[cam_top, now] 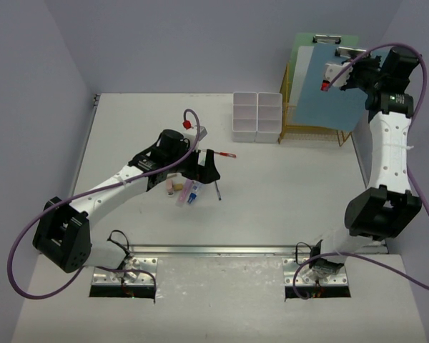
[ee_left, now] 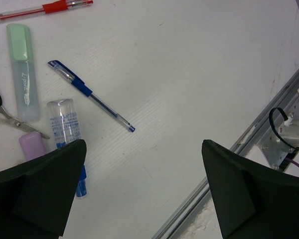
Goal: Organize the desk
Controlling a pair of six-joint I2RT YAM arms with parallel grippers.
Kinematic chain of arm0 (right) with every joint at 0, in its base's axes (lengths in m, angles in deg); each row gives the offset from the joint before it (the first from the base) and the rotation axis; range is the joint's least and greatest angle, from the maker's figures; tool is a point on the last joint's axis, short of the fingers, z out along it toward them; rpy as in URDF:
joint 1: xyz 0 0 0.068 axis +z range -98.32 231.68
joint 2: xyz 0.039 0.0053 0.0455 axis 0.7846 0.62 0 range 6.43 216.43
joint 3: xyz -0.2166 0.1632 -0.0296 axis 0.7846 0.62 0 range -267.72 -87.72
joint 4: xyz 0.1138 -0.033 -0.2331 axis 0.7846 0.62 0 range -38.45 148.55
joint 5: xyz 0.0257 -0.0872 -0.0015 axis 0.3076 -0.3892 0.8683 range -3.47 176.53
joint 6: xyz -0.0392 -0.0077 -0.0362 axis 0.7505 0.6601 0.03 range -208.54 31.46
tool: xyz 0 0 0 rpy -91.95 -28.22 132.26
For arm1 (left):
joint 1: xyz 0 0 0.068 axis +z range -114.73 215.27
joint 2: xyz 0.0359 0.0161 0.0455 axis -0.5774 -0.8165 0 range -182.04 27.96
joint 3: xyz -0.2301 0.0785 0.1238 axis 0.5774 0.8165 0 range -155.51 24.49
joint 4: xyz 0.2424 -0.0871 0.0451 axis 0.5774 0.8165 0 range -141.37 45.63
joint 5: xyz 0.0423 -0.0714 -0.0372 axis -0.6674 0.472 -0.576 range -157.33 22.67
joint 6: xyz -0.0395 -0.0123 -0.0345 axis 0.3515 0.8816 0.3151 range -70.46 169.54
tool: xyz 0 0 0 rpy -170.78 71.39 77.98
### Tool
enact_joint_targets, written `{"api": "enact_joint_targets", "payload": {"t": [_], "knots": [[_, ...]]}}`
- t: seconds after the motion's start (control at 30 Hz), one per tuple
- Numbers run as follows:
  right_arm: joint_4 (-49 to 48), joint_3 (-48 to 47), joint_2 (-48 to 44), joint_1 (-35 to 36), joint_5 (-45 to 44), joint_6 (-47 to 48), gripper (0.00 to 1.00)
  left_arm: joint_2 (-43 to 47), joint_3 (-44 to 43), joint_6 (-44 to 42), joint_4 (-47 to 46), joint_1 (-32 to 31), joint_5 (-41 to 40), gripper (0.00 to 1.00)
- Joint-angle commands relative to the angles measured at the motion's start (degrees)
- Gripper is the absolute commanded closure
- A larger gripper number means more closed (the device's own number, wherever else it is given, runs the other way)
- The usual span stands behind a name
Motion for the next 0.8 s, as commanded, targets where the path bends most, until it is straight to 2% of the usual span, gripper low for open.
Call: {"api": "enact_joint_targets", "payload": {"t": [0.0, 0.33, 0.53, 0.77], "knots": [[-5.18, -5.4, 1.15, -0.47, 3.54, 2.17, 1.0, 0.83, -0.12, 0.04, -2.59, 0.61, -0.19, 0.0], [-6.79, -3.31, 2.9, -0.65, 5.47, 3.26, 1.0, -0.37, -1.0, 0.04, -2.67, 0.56, -0.43, 0.0], [-9.47, 2.48, 1.96, -0.65, 6.85, 5.55, 1.0, -0.92, -1.95, 0.21, -2.67, 0.62, -0.29, 0.0], [-5.47, 5.11, 3.01, -0.65, 8.35, 10.56, 1.0, -1.4, -2.53, 0.47, -2.54, 0.54, -0.15, 0.0]]}}
